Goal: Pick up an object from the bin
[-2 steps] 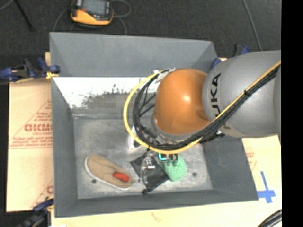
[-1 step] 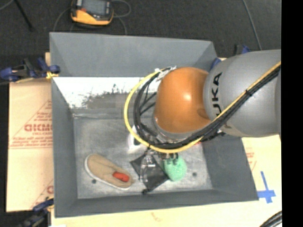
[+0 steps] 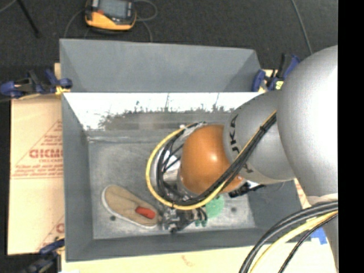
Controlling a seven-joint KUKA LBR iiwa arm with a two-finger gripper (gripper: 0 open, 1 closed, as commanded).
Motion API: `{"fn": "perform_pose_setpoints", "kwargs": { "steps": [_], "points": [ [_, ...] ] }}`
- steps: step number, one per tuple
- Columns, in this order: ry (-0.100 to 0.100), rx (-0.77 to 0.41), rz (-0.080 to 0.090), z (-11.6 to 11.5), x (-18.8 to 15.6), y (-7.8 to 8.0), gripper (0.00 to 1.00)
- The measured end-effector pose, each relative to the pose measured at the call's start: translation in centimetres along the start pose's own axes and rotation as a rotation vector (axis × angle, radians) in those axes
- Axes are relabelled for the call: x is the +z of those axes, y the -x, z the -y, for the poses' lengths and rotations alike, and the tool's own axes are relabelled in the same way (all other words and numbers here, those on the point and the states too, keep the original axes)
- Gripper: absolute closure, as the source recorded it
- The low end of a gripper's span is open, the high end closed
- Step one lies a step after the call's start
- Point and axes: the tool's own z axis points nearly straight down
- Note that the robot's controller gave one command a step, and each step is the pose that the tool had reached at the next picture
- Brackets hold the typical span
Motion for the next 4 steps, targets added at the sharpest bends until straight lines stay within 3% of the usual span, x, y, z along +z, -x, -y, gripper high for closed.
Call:
{"fn": "perform_pose_setpoints", "kwargs": {
  "steps": [1,3,4],
  "points": [
    [0.0,0.001,0.0,0.0,0.0,0.0,1.0],
    [-0.002,-0.01,-0.002,-0.4,-11.4,0.2,1.0],
    [-0.001,-0.039,0.015,0.4,-13.5,2.2,1.0]
  ]
}}
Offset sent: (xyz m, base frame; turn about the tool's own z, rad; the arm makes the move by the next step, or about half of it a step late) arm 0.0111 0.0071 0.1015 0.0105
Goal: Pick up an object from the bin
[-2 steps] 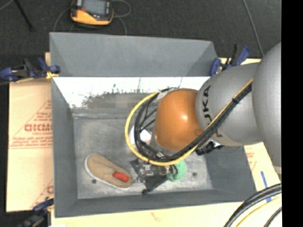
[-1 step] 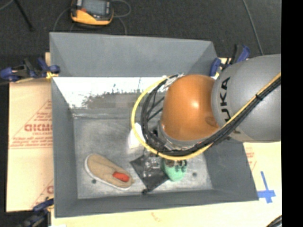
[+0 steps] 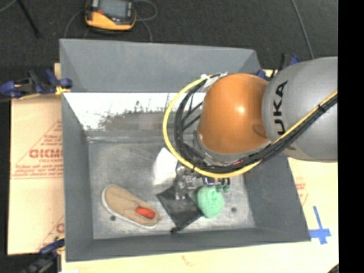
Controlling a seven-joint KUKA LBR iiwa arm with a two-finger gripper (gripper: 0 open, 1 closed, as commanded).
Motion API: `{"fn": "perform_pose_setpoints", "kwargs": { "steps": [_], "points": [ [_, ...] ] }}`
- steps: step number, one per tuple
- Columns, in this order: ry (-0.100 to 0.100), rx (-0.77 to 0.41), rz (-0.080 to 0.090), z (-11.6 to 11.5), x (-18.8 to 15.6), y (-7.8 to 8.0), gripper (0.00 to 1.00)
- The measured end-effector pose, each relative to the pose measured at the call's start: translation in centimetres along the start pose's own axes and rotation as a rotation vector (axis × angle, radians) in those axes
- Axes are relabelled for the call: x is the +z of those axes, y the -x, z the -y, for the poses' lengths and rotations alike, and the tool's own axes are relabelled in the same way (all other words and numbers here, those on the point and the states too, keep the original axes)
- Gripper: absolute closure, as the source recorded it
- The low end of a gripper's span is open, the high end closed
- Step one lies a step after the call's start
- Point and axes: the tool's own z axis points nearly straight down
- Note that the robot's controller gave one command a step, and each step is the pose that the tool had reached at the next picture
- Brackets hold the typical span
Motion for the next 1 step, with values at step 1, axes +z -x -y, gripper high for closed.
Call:
{"fn": "perform_pose_setpoints", "kwargs": {
  "steps": [1],
  "points": [
    [-0.001,0.05,-0.018,-0.91,-3.65,-0.26,1.0]
  ]
}}
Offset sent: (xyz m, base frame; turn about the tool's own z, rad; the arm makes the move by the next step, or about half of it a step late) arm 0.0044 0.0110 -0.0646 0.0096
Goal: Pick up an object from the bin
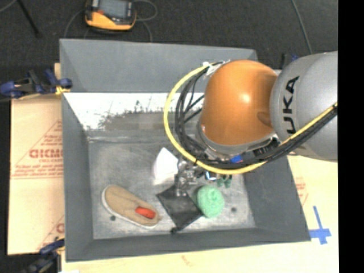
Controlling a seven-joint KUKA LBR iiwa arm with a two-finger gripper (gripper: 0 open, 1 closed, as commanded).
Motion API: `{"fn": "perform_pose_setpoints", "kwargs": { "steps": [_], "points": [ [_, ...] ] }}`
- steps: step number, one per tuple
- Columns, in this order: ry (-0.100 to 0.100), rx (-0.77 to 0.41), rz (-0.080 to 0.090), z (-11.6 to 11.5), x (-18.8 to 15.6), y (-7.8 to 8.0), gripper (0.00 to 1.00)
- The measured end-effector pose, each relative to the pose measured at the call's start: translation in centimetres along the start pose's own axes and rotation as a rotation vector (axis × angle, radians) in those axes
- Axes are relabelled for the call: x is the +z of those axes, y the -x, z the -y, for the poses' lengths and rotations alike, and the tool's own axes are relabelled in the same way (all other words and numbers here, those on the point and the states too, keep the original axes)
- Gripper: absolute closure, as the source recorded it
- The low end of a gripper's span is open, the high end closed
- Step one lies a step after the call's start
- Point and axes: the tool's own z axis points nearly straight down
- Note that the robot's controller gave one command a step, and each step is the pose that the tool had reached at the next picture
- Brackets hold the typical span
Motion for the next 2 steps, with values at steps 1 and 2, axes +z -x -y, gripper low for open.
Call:
{"fn": "perform_pose_setpoints", "kwargs": {
  "steps": [1,2],
  "points": [
    [0.003,0.001,0.025,-0.2,0.6,0.7,1.0],
    [-0.001,0.034,0.006,-4.0,4.2,0.5,1.0]
  ]
}}
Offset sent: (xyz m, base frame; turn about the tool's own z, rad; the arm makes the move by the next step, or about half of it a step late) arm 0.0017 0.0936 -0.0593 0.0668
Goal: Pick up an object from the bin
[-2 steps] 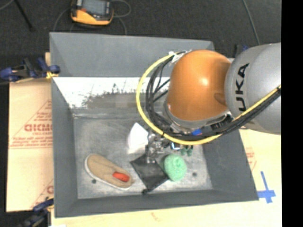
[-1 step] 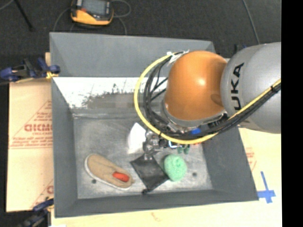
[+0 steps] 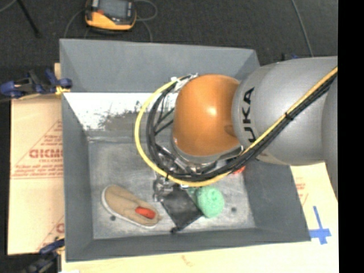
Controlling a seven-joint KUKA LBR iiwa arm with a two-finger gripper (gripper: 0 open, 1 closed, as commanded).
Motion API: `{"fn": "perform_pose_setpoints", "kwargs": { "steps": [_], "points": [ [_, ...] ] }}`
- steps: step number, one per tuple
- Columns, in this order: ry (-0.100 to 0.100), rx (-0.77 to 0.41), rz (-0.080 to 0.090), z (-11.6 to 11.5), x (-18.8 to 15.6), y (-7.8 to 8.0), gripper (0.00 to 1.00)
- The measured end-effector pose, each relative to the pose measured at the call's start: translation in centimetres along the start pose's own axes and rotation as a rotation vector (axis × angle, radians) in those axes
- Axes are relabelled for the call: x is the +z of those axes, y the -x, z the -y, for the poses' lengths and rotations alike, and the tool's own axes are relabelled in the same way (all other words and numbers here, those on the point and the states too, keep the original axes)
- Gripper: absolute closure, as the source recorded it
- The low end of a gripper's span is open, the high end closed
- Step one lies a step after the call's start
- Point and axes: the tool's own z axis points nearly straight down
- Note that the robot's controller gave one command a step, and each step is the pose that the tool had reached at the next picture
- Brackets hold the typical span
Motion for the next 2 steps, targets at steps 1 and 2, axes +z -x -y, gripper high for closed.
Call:
{"fn": "perform_pose_setpoints", "kwargs": {
  "steps": [1,2],
  "points": [
    [0.007,0.021,0.002,-3.0,2.3,0.2,1.0],
    [0.002,0.194,0.003,-1.4,4.3,2.0,1.0]
  ]
}}
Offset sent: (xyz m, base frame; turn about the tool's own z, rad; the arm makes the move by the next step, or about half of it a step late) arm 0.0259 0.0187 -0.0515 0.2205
